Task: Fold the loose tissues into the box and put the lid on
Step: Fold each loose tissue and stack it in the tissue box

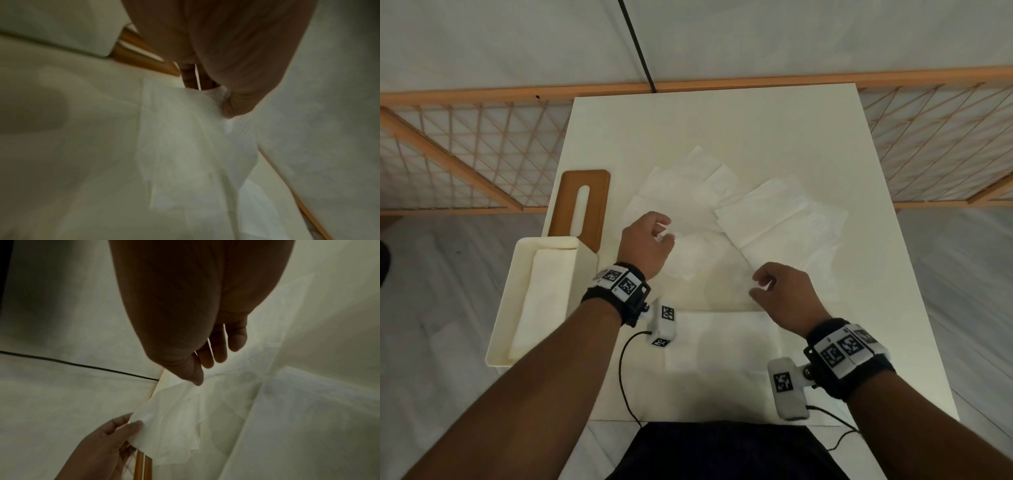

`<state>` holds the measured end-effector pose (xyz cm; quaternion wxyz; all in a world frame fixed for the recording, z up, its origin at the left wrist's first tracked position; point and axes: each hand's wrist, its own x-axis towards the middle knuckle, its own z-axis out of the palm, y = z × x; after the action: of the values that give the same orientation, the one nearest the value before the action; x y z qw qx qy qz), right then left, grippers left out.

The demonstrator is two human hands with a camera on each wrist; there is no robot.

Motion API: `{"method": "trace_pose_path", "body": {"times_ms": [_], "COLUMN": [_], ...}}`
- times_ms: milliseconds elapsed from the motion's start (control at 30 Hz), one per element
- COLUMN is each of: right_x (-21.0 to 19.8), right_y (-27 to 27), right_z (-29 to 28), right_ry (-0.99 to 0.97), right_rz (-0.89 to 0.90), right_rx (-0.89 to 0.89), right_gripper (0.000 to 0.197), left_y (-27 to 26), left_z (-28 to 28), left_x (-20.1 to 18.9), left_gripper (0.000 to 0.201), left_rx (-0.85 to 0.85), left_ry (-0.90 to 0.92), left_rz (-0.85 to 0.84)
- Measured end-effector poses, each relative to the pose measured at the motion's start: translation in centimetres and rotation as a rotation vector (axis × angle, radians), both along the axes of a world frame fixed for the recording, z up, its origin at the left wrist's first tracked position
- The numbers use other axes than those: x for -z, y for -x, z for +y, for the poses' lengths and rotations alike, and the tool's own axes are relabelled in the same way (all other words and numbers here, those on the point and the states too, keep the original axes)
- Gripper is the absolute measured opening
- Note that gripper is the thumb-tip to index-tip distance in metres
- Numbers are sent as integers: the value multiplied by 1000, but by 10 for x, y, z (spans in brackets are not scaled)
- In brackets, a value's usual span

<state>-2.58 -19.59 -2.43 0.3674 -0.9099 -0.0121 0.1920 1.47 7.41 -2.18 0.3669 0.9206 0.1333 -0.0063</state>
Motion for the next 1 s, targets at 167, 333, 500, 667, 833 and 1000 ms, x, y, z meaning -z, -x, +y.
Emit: {"method": "trace_pose_path", "body": {"times_ms": [167, 333, 500, 667, 833, 1000], "right_x": [-30, -75, -109, -115, -105, -96], "right_y": [-19, -39, -50, -47, -37, -27], "right_z": [35, 81, 78, 57, 48, 31], "right_ry": [-52, -9, -221, -734, -835, -795], "right_rz": [-345, -386, -60, 317, 391, 302], "right_rx": [-141, -370, -217, 40, 108, 119], "right_gripper": [71, 59, 19, 18, 26, 24], "left_y": [1, 11, 5, 50, 78, 78], "left_z": [0, -3, 51, 74, 28, 25], "left_x": [-63, -138, -150, -89, -68, -77], "left_gripper": [21, 30, 29, 73, 32, 20], "left_rx": [247, 494, 95, -128, -177, -146], "left_ry": [-18, 23, 112, 676, 1050, 935], "left_rz": [-47, -34, -175, 227, 261, 130]}}
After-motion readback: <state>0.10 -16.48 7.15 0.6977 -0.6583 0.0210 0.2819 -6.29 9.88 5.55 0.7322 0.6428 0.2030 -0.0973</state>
